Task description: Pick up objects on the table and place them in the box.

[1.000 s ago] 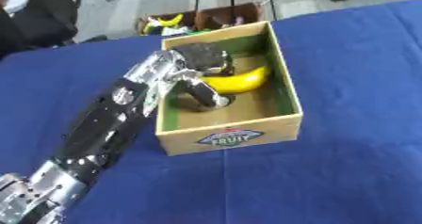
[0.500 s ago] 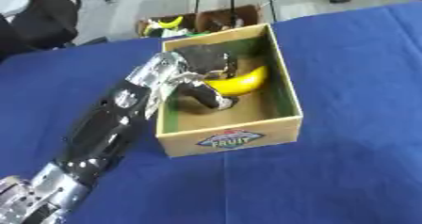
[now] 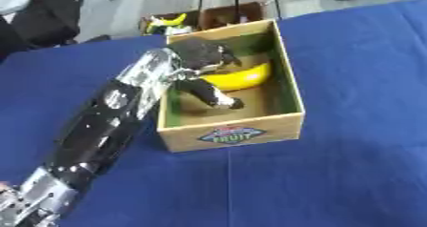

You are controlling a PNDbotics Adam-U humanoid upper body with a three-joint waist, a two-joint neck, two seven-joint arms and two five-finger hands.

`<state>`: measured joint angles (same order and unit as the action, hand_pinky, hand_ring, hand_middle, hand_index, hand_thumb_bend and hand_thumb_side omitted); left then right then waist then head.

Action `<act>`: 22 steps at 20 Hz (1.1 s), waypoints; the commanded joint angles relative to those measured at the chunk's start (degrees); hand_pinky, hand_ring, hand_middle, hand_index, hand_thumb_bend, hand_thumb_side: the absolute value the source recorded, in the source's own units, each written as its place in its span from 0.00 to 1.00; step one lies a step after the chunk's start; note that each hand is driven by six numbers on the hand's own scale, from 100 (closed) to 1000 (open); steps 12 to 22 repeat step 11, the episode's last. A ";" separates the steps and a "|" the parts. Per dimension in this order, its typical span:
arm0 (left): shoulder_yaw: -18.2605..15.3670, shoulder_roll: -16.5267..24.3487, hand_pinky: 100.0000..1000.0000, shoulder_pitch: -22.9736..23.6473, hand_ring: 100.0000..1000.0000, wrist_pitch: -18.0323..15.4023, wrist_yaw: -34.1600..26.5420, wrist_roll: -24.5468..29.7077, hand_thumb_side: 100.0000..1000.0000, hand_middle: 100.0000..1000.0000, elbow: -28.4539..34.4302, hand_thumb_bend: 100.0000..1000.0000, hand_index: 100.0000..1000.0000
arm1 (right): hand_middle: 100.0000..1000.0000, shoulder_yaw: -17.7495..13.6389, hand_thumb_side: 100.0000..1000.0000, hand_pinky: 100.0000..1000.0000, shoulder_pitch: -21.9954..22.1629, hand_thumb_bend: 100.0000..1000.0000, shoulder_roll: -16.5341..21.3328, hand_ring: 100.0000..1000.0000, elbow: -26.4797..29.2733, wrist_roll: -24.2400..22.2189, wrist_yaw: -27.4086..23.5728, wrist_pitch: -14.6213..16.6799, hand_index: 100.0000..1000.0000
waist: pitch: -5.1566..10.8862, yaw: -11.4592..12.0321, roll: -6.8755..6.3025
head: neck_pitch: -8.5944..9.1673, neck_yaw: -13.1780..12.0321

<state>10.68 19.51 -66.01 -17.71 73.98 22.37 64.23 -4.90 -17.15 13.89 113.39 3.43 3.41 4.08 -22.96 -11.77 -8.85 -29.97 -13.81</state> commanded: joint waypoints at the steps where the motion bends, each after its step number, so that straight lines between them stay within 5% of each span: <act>1: -1.16 3.47 0.68 -0.44 0.88 1.39 -2.06 0.28 1.00 0.86 4.48 0.78 0.95 | 0.58 -0.21 1.00 0.60 -0.27 0.00 0.75 0.64 1.20 0.08 -0.23 -0.17 0.81 | 1.68 0.26 0.63 | -0.59 0.88; 11: -3.31 6.55 0.62 1.54 0.84 4.89 -9.43 -5.36 1.00 0.81 13.77 0.67 0.92 | 0.58 -0.48 1.00 0.60 0.11 0.00 0.76 0.64 1.20 0.30 -0.05 -0.25 0.81 | 1.84 1.17 1.26 | -0.84 2.12; 22: -3.31 6.55 0.62 1.54 0.84 4.89 -9.43 -5.36 1.00 0.81 13.77 0.67 0.92 | 0.58 -0.48 1.00 0.60 0.11 0.00 0.76 0.64 1.20 0.30 -0.05 -0.25 0.81 | 1.84 1.17 1.26 | -0.84 2.12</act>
